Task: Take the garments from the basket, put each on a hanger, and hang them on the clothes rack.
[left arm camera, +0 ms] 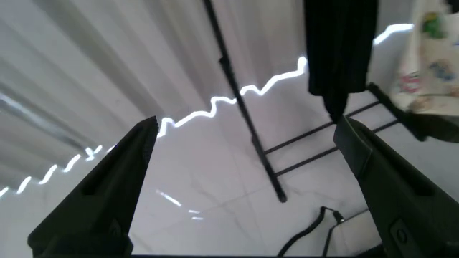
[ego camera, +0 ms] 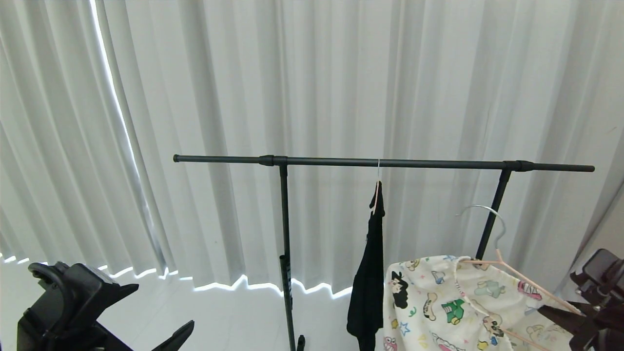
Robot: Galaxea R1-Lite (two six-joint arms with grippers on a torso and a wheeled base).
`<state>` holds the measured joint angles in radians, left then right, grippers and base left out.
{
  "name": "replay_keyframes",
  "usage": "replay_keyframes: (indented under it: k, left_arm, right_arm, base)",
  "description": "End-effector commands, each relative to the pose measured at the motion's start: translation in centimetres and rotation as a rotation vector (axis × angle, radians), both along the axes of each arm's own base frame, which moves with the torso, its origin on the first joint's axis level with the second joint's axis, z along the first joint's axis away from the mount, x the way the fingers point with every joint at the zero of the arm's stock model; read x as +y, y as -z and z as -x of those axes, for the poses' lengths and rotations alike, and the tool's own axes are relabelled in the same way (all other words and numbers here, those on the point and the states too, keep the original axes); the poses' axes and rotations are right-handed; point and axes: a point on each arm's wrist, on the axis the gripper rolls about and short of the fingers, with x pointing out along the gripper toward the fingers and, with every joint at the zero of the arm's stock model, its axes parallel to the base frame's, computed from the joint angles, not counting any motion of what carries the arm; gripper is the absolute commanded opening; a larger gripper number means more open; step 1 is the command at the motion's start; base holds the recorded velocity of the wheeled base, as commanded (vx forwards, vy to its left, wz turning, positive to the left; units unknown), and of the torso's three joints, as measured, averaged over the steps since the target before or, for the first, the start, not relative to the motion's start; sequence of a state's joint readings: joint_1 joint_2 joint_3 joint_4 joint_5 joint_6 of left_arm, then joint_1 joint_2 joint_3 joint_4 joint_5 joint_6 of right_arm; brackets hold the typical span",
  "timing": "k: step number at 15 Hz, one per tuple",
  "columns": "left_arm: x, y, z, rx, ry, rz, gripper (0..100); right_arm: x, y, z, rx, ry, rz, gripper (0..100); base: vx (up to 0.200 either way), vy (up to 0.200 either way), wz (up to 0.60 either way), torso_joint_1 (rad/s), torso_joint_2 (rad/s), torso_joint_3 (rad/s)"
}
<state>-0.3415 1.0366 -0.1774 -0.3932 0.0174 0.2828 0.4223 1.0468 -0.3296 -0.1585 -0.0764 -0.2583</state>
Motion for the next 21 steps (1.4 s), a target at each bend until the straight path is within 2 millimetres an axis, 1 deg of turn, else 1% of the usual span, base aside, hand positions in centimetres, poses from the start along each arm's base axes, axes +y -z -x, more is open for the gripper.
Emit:
replay_keyframes:
  k: [1,3,6,18,21]
  left_arm:
    - [0.0,0.1,-0.2,-0.001,0.008,-0.027,100]
    - [0.3,0.0,-0.3,-0.011,-0.010,-0.047,100]
    - [0.3,-0.3,-0.3,-0.026,-0.014,-0.042,100]
    - [0.3,-0.4,-0.3,-0.032,-0.013,-0.041,100]
    - [0.3,-0.4,-0.3,-0.030,-0.015,-0.041,100]
  right_arm:
    - [-1.6,-0.4,1.2,-0.027,0.108,-0.033,0]
    - [-2.2,-0.4,1.5,-0.032,0.155,-0.036,0]
    - [-2.4,0.1,2.0,-0.028,0.162,-0.037,0]
    - [-2.5,0.3,2.3,-0.030,0.162,-0.037,0]
    - [-2.5,0.3,2.3,-0.027,0.164,-0.043,0]
  base:
    - [0.000,0.000,0.00,0.000,0.00,0.000]
    - [0.000,0.000,0.00,0.000,0.00,0.000]
    - [0.000,0.000,0.00,0.000,0.00,0.000]
    - [0.000,-0.200,0.00,0.003,0.00,0.002]
    - [0.000,0.000,0.00,0.000,0.00,0.000]
